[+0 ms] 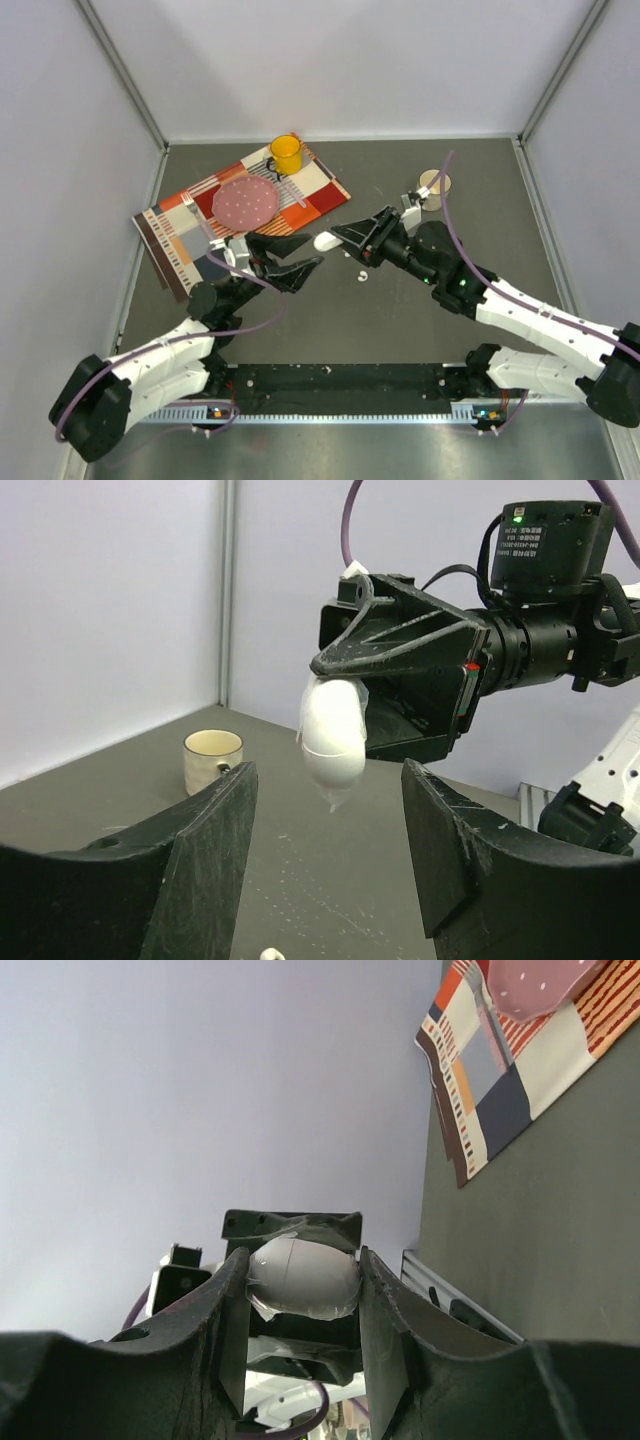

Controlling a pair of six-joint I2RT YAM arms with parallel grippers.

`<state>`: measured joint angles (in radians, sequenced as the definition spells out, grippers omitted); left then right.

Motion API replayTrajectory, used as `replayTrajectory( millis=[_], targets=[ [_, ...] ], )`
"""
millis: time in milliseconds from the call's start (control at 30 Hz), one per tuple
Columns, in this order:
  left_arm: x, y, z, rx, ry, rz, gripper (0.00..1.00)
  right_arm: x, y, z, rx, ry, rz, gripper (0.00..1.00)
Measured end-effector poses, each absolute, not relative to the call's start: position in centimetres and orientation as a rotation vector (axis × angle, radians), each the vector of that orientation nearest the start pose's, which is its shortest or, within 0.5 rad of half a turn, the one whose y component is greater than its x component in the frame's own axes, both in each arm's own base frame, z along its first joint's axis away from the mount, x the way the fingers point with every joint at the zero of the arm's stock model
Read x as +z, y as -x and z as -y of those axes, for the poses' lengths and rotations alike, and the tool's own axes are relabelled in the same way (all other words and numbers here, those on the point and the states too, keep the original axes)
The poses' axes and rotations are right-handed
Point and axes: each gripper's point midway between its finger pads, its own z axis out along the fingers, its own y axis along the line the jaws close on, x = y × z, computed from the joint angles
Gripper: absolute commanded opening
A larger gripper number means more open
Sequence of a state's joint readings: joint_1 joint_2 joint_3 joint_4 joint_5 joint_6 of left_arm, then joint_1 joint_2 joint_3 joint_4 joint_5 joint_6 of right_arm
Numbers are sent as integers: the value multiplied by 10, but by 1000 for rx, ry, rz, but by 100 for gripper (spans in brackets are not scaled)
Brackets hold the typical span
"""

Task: Insert the wireless bluetooth earbuds into the charging case
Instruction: Pick up the charging case at the center of the board.

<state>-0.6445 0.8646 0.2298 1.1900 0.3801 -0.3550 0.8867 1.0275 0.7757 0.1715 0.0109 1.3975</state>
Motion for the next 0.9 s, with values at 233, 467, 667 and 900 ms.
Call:
replayTrajectory(
  millis=[233, 467, 667, 900],
  targets=[
    [296, -194, 252, -1144, -520, -1026, 64, 314, -210, -325, 1702, -495, -1868, 0],
    [301, -194, 254, -1153, -520, -1011, 62, 319, -207, -327, 1746, -500, -1857, 0],
    [301, -198, 260, -1166, -519, -1021, 59, 320, -207, -331, 1778, -504, -1849, 0],
    [296, -202, 265, -1174, -505, -1050, 56, 312, -206, -331, 1781, -517, -1868, 0]
  ],
)
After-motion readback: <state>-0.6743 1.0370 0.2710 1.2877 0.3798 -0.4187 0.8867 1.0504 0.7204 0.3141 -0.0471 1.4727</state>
